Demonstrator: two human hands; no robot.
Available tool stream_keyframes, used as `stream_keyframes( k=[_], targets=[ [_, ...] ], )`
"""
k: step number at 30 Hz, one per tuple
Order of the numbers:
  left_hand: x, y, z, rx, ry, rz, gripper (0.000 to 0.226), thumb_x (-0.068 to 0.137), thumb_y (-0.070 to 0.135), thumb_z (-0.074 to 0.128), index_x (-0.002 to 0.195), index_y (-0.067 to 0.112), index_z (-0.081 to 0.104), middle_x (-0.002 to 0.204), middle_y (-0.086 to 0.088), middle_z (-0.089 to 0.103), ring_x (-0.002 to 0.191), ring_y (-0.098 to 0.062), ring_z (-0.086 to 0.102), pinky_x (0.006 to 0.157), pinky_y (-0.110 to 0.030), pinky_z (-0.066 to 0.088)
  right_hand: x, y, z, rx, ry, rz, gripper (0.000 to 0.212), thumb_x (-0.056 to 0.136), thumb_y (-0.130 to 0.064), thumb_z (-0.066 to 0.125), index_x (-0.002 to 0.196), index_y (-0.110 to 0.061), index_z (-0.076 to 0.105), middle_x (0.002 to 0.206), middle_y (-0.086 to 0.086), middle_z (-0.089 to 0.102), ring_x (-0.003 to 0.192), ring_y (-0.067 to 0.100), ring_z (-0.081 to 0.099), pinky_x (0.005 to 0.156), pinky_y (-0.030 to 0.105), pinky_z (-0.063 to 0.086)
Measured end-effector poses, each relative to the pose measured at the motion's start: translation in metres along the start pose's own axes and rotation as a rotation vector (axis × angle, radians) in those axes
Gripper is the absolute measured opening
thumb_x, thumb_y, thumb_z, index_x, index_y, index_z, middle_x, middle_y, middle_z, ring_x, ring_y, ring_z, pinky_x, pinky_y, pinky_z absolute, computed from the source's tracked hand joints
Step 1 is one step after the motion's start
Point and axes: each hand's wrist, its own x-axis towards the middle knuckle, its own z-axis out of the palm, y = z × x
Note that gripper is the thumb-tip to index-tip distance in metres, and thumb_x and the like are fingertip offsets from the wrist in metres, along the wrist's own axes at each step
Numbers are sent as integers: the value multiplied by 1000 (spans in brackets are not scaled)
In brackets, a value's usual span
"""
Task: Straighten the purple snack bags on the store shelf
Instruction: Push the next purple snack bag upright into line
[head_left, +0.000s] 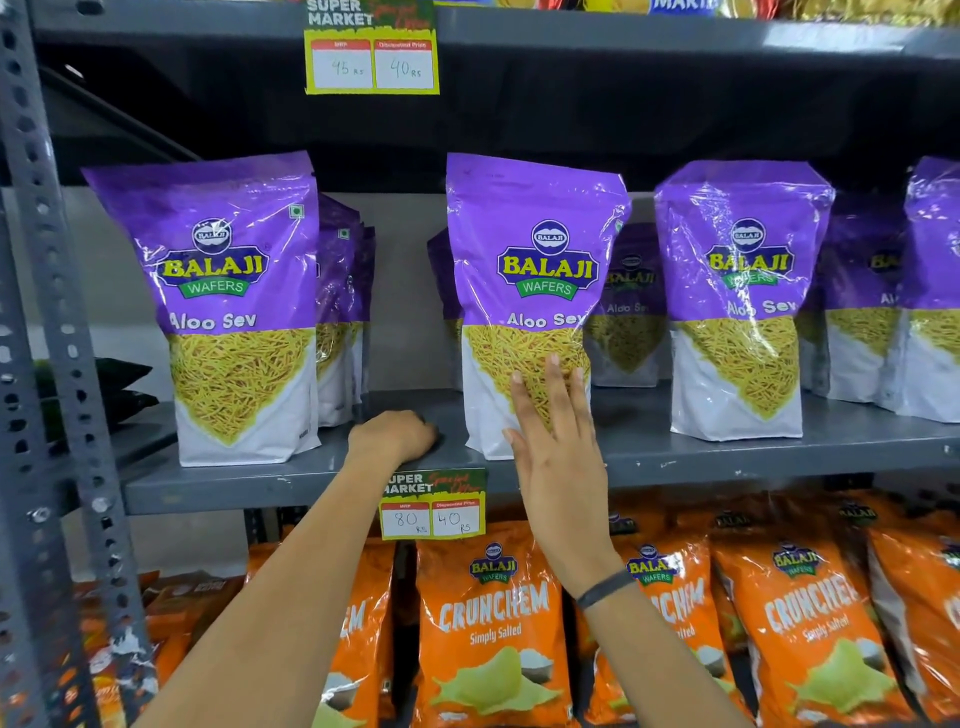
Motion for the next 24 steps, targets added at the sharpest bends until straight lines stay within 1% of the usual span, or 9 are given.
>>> stream_keyframes(
  k=[3, 7, 9, 12, 20, 24],
  targets=[
    [0, 1, 1, -12, 16, -8, 56, 92, 47, 32, 132, 16, 58, 141, -12, 57, 127, -32, 52, 109, -45, 40, 1, 3, 6, 14, -1, 2, 61, 89, -17, 65, 144, -17, 39, 154, 15, 31, 142, 32, 16, 97, 53, 48],
    [0, 3, 1, -13, 19, -20, 56, 94, 45, 31, 135, 16, 55, 143, -13, 55, 130, -32, 50, 110, -45, 39, 2, 4, 13, 8, 13, 1, 63, 88, -16, 66, 144, -18, 38, 154, 15, 32, 142, 33, 18, 100, 54, 46],
    [0, 3, 2, -9, 16, -23, 56, 94, 43, 30, 136, 16, 54, 144, -13, 54, 130, -32, 50, 110, -44, 39, 3, 4, 16, -1, 22, 2, 62, 87, -16, 67, 143, -17, 40, 153, 16, 33, 141, 33, 18, 100, 54, 46],
    [-2, 3, 1, -9, 17, -30, 56, 95, 43, 28, 138, 15, 53, 145, -13, 53, 131, -32, 49, 110, -44, 39, 4, 5, 19, -16, 34, 1, 62, 85, -15, 69, 142, -15, 43, 152, 17, 35, 140, 34, 20, 98, 53, 47],
    [-4, 4, -1, 6, 28, -19, 57, 94, 43, 30, 136, 15, 54, 144, -13, 54, 130, -32, 50, 109, -44, 40, 3, 7, 24, -78, 43, -4, 64, 86, -20, 69, 143, -16, 41, 152, 16, 35, 140, 36, 26, 100, 51, 46],
    [-6, 5, -3, 1, 37, -4, 55, 94, 42, 31, 135, 14, 55, 142, -14, 55, 128, -32, 52, 107, -44, 43, 4, 7, 21, -31, 45, -22, 61, 87, -23, 67, 142, -18, 43, 152, 14, 36, 140, 35, 30, 99, 49, 48]
  ],
)
